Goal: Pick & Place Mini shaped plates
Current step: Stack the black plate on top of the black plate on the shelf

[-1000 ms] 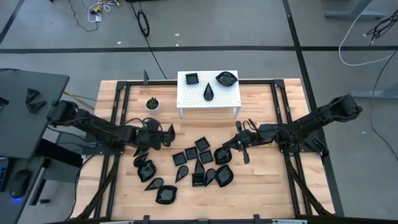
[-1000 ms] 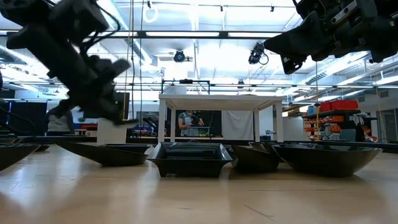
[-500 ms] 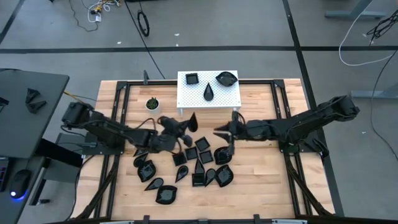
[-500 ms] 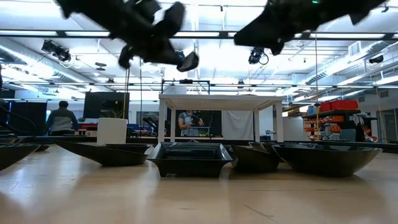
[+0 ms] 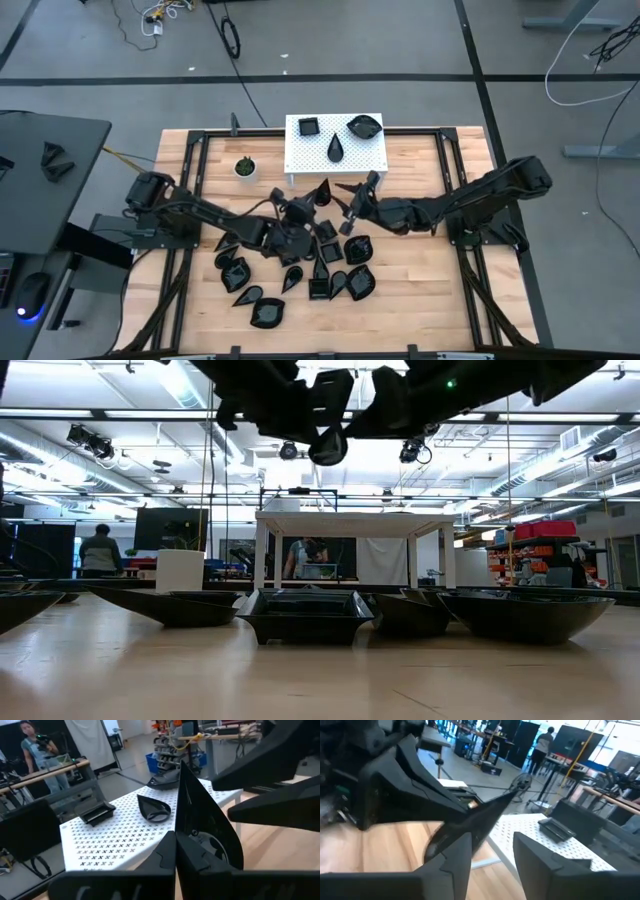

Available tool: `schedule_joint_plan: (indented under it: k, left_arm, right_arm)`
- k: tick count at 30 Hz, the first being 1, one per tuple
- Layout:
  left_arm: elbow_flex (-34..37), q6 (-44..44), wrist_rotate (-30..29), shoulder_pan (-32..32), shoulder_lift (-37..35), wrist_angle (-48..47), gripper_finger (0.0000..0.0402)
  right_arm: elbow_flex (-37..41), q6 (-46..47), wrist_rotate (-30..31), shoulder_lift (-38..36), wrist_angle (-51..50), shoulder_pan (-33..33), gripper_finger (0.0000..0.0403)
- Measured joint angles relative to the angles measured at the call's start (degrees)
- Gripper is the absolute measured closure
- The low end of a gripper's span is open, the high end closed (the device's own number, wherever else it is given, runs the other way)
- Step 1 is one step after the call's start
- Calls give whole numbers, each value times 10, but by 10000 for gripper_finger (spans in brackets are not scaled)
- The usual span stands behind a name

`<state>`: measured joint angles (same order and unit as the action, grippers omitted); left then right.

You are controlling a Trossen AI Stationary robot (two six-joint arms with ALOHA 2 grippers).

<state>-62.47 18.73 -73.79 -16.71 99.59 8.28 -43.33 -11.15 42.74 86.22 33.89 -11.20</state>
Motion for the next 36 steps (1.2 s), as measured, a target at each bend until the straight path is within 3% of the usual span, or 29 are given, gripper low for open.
schedule_joint_plan:
  k: [7, 13, 28, 36]
  left_arm:
    - [1, -41, -21, -17, 0, 1, 396]
    - [1, -68, -33, -30, 0, 2, 399]
    - [1, -156, -29, -54, 0, -1, 397]
    - [1, -164, -29, -56, 0, -1, 395]
  right_arm:
    - [0, 2, -8, 0, -1, 0, 292]
    - [0, 21, -83, 0, -12, 0, 310]
    - [0, 70, -114, 0, -39, 10, 265]
    - [0, 77, -113, 0, -36, 16, 299]
